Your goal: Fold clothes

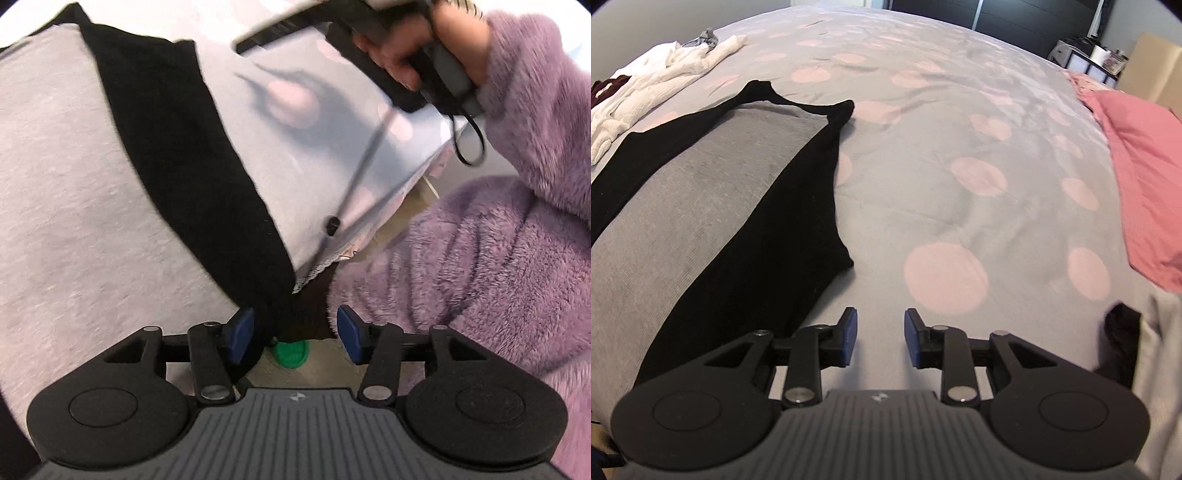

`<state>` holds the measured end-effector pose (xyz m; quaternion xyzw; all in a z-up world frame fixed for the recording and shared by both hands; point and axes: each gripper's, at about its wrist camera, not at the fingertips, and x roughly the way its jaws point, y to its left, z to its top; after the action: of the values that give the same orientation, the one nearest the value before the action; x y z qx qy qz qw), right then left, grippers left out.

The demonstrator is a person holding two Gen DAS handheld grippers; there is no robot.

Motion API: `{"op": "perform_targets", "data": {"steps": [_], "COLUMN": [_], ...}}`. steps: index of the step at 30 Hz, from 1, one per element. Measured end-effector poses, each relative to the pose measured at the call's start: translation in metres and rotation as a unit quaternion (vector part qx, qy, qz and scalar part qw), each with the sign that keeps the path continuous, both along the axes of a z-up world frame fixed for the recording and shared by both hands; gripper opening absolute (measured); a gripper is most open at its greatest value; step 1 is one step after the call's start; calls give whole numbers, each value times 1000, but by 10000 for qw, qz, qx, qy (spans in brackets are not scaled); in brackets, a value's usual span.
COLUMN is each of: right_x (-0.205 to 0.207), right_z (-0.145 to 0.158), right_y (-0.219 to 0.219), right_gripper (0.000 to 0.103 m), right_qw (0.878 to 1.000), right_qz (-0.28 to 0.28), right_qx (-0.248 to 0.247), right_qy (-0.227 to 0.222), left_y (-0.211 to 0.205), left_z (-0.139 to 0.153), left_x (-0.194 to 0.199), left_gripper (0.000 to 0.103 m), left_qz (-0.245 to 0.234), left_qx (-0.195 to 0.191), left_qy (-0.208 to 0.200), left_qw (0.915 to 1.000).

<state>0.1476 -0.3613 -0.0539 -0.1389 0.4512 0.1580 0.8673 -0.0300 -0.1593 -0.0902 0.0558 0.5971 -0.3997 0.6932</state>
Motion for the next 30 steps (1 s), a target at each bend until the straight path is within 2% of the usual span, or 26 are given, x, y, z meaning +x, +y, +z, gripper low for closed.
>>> {"op": "perform_targets", "data": {"steps": [6, 9, 11, 16, 18, 19, 20, 22, 26, 30], "right_x": [-45, -72, -92, -141, -157, -162, -168, -176, -184, -185], "right_z": [3, 1, 0, -6, -10, -11, -13, -14, -13, -26], "right_y": [-7, -10, -12, -14, -11, -8, -5, 3, 17, 30], "right_gripper": [35, 38, 38, 38, 38, 38, 38, 38, 38, 38], "right_qw": [9979, 9946, 9923, 9856, 9831, 9821, 9811, 9818, 9837, 9831], "right_qz": [-477, -720, -835, -1131, -1248, -1304, -1359, -1280, -775, -395], "right_qx": [272, 492, 640, 984, 1044, 1048, 1052, 1057, 1244, 1231], "right_qy": [345, 562, 651, 788, 835, 864, 894, 926, 1040, 1299], "left_y": [27, 29, 27, 27, 26, 26, 26, 29, 39, 58], "left_z": [-3, -11, -16, -24, -28, -29, -30, -31, -28, -20], "left_x": [8, 11, 12, 15, 16, 17, 18, 18, 17, 15], "left_gripper": [46, 43, 37, 36, 32, 25, 11, 0, 0, 0], "left_qz": [400, 453, 441, 462, 530, 587, 643, 747, 960, 1319], "left_qx": [-53, -271, -409, -346, -266, -275, -279, -289, -348, -191], "left_qy": [-214, -289, -261, -215, -244, -236, -230, -223, -199, -267], "left_qw": [9990, 9982, 9978, 9981, 9979, 9976, 9973, 9965, 9946, 9907]}}
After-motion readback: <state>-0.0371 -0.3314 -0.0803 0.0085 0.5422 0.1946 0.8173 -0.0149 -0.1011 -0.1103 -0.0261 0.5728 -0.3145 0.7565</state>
